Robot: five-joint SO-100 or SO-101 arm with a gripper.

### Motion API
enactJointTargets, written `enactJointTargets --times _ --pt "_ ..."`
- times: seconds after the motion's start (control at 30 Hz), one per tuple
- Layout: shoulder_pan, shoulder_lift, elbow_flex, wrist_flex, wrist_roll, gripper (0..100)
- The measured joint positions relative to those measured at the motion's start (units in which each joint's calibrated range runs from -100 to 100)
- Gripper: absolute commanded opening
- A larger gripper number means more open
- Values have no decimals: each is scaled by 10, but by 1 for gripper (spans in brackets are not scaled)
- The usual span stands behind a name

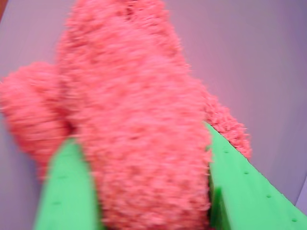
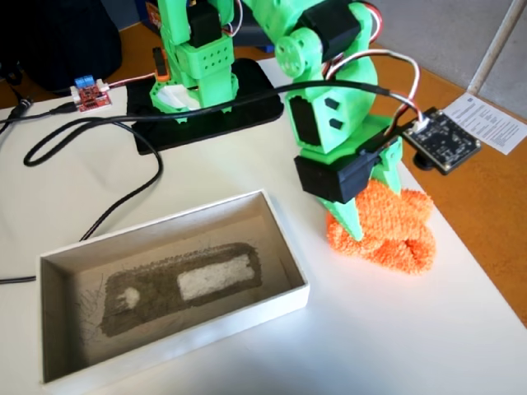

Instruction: Remove orange objects from table

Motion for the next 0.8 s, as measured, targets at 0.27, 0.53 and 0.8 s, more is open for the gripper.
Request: enactJointTargets --times 0.27,0.53,0.8 --pt "8 7 -40 -19 -11 0" --pt "43 -137 -130 -21 -4 0" --pt "212 -329 -147 34 6 0"
